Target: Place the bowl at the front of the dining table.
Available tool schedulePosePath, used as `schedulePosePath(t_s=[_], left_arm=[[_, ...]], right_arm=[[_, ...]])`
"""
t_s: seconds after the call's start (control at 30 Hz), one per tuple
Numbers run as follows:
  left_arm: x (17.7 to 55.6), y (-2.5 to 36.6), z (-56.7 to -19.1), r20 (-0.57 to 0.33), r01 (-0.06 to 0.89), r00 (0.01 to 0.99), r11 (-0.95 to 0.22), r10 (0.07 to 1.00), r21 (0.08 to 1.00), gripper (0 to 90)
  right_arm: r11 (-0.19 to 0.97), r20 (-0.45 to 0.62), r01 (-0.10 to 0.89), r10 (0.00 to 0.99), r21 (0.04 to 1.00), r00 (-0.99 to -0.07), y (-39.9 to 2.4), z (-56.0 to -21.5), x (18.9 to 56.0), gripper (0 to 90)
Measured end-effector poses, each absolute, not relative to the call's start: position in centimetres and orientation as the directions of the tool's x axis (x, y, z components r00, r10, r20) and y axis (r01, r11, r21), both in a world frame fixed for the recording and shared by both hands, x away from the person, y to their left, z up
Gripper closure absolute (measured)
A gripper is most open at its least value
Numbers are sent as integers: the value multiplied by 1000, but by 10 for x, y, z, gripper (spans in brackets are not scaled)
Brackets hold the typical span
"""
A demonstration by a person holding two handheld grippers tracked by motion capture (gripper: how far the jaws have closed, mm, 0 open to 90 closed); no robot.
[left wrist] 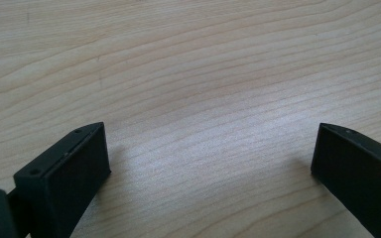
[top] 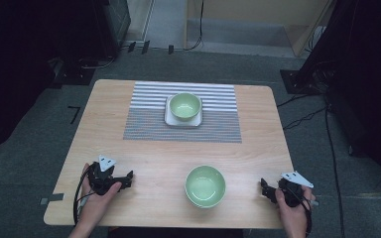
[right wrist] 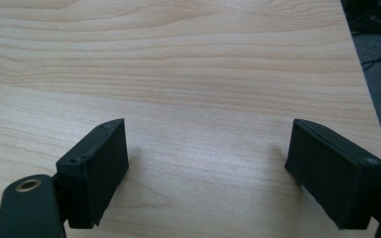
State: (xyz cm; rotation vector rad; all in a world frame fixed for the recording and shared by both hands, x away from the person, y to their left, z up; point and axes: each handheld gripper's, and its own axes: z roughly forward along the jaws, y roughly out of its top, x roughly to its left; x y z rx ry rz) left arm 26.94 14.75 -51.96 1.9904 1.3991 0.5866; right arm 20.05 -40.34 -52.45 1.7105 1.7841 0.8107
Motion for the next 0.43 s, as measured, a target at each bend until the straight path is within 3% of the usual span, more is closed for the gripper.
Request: schedulePosePath(t_s=[0.43], left_arm=[[270,147,-520,3,662,337,-239,941,710,10]], right_arm=[[17,30,678,998,735,-57,-403,-525,200,153]])
